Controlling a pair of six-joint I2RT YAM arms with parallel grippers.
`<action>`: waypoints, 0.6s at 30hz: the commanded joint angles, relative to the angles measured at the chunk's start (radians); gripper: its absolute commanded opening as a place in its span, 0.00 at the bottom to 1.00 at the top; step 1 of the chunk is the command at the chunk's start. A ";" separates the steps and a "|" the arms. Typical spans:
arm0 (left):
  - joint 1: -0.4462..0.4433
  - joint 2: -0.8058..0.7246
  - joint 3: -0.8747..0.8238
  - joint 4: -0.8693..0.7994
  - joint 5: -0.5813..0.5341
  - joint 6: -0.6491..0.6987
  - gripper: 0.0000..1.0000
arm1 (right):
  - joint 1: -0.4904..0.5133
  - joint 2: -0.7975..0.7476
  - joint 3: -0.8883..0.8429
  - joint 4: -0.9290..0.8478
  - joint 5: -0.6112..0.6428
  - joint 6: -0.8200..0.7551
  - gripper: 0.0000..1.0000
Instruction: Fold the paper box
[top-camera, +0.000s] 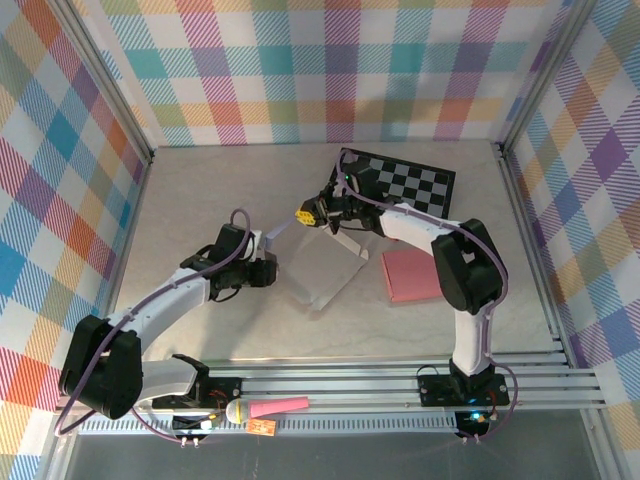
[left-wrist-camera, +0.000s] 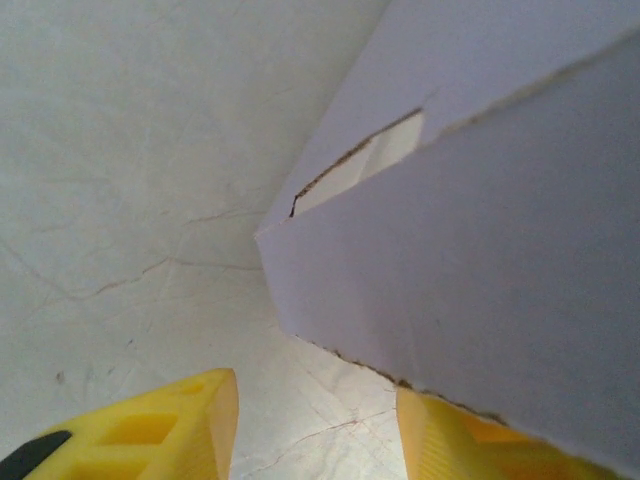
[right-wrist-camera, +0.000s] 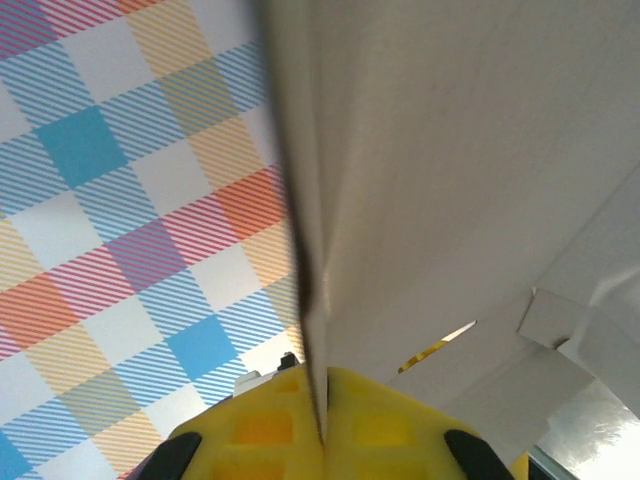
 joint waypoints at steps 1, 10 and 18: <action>-0.014 -0.016 -0.029 0.068 -0.026 -0.042 0.42 | 0.005 0.013 -0.027 0.080 -0.007 -0.014 0.00; -0.014 -0.003 -0.049 0.175 0.007 0.002 0.36 | 0.015 0.053 -0.034 0.092 -0.027 -0.046 0.00; -0.014 0.010 -0.074 0.192 -0.008 0.001 0.37 | 0.026 0.080 -0.074 0.248 -0.017 -0.106 0.00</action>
